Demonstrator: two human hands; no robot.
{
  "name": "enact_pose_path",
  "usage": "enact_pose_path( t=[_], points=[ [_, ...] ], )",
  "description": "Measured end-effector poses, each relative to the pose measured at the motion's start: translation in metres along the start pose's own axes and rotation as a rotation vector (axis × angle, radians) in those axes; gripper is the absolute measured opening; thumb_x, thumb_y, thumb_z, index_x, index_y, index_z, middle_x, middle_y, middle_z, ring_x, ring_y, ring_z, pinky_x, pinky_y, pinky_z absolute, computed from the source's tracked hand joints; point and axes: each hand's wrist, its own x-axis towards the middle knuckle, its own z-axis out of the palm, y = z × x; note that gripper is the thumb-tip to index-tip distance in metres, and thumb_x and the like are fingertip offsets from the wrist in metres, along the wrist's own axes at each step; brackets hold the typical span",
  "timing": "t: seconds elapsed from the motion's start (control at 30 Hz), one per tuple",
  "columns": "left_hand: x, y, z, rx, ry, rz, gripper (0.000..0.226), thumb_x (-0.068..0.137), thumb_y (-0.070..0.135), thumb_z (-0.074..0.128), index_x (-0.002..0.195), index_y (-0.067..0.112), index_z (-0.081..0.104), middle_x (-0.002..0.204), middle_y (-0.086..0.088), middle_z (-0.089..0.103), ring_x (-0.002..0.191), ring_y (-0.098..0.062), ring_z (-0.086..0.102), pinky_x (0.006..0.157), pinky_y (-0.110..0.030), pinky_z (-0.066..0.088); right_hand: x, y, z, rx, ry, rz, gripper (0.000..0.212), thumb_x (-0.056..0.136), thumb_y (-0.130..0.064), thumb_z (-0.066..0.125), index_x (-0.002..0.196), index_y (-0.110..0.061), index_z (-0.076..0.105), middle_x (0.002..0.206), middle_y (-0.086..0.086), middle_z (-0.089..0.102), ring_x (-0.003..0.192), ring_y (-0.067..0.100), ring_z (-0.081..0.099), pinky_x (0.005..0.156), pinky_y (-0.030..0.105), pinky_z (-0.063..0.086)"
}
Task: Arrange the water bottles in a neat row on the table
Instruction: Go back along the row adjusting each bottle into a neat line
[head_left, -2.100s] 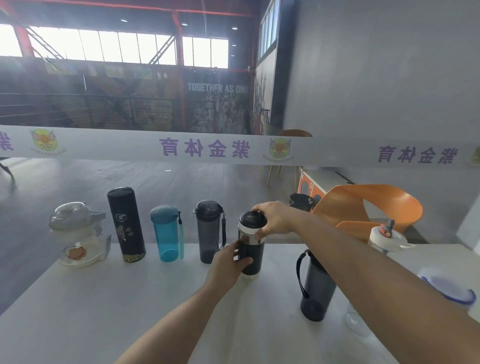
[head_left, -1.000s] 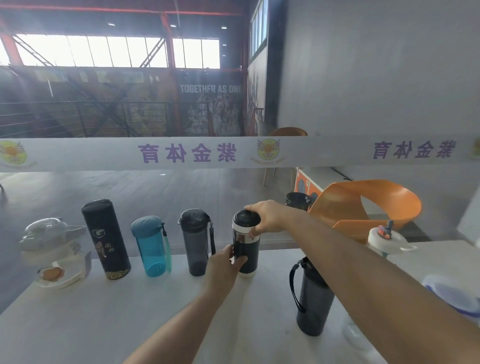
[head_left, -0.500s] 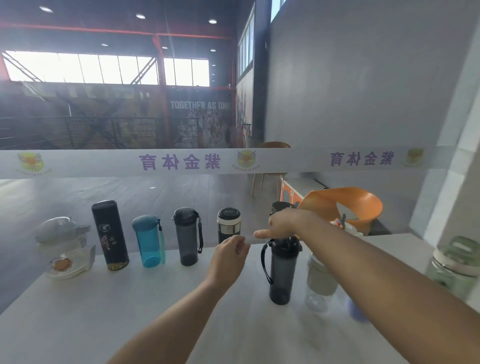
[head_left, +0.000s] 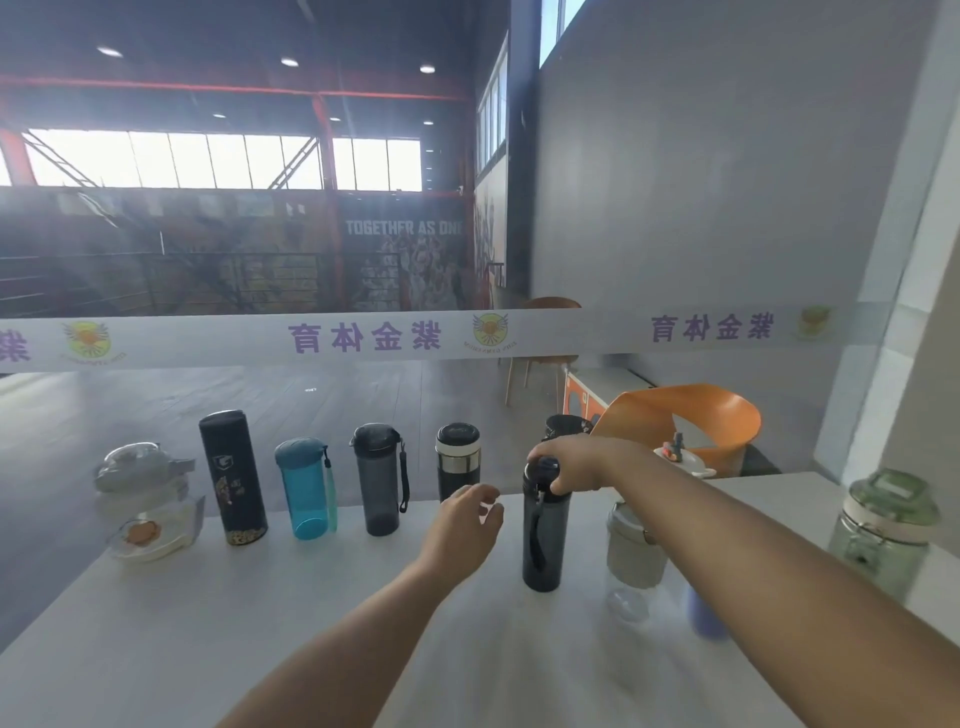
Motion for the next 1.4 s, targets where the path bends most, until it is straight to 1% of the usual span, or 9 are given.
enact_pose_path(
  t=[0.1,0.2,0.27,0.4,0.47,0.57,0.83,1.03,1.4],
  points=[
    [0.007,0.0,0.006,-0.014,-0.084,-0.092,0.037,0.096,0.024,0.059,0.133,0.019,0.055,0.123,0.002,0.06,0.093,-0.008,0.059,0.082,-0.021,0.048,0.009,0.008,0.004,0.044,0.042,-0.047,0.056,0.088,0.0,0.052,0.134,-0.032,0.055,0.134,0.003,0.056,0.112,0.024,0.056,0.09,0.033,0.054],
    [0.014,-0.002,0.019,-0.044,-0.188,-0.186,0.052,0.095,0.027,0.062,0.143,0.021,0.046,0.131,0.004,0.057,0.1,-0.01,0.059,0.086,-0.023,0.049,0.018,0.013,0.009,0.085,0.119,-0.063,0.028,0.094,-0.028,0.058,0.122,-0.026,0.058,0.121,0.002,0.058,0.1,0.019,0.058,0.085,0.03,0.053],
    [0.015,-0.003,0.031,-0.059,-0.251,-0.231,0.058,0.093,0.028,0.066,0.146,0.022,0.043,0.135,0.003,0.056,0.109,-0.015,0.061,0.09,-0.028,0.052,0.024,0.017,0.014,0.044,0.17,-0.084,0.035,0.09,-0.042,0.067,0.115,-0.021,0.055,0.112,0.003,0.057,0.093,0.019,0.058,0.082,0.03,0.052],
    [0.015,-0.008,0.057,-0.029,-0.298,-0.242,0.069,0.087,0.033,0.071,0.147,0.023,0.038,0.139,0.003,0.055,0.11,-0.016,0.063,0.086,-0.028,0.055,0.03,0.028,0.016,0.05,0.183,-0.119,0.043,0.088,-0.036,0.074,0.12,-0.02,0.05,0.112,0.003,0.058,0.089,0.017,0.055,0.069,0.021,0.044],
    [0.015,-0.011,0.069,-0.042,-0.269,-0.245,0.072,0.083,0.037,0.073,0.146,0.025,0.039,0.135,0.006,0.058,0.106,-0.014,0.064,0.082,-0.03,0.058,0.03,0.033,0.012,0.06,0.15,-0.137,0.051,0.089,-0.031,0.074,0.132,-0.023,0.048,0.127,0.005,0.059,0.101,0.021,0.058,0.078,0.023,0.045],
    [0.018,-0.012,0.085,-0.082,-0.191,-0.273,0.067,0.082,0.033,0.073,0.141,0.022,0.043,0.129,0.005,0.062,0.103,-0.014,0.064,0.077,-0.028,0.056,0.037,0.039,0.009,0.056,0.118,-0.185,0.057,0.092,-0.021,0.071,0.143,-0.023,0.046,0.138,0.004,0.057,0.118,0.025,0.056,0.094,0.029,0.044],
    [0.045,-0.016,0.112,-0.057,-0.038,-0.3,0.051,0.084,0.029,0.075,0.13,0.02,0.052,0.121,0.005,0.063,0.098,-0.012,0.058,0.08,-0.023,0.05,0.078,0.067,0.012,0.166,0.193,-0.241,0.048,0.089,-0.028,0.073,0.132,-0.03,0.052,0.114,-0.003,0.047,0.104,0.02,0.052,0.075,0.017,0.04],
    [0.07,-0.034,0.123,-0.041,0.045,-0.297,0.05,0.082,0.032,0.076,0.125,0.027,0.053,0.119,0.007,0.063,0.102,-0.013,0.059,0.088,-0.033,0.055,0.117,0.072,0.005,0.191,0.18,-0.255,0.051,0.088,-0.022,0.074,0.133,-0.031,0.051,0.134,0.002,0.053,0.116,0.024,0.054,0.095,0.03,0.047],
    [0.084,-0.05,0.126,-0.055,0.039,-0.319,0.043,0.084,0.026,0.073,0.124,0.024,0.057,0.115,0.006,0.065,0.096,-0.01,0.062,0.085,-0.032,0.055,0.144,0.077,0.003,0.219,0.181,-0.252,0.053,0.087,-0.021,0.075,0.132,-0.035,0.051,0.139,0.003,0.05,0.12,0.027,0.055,0.098,0.035,0.05]
  ],
)
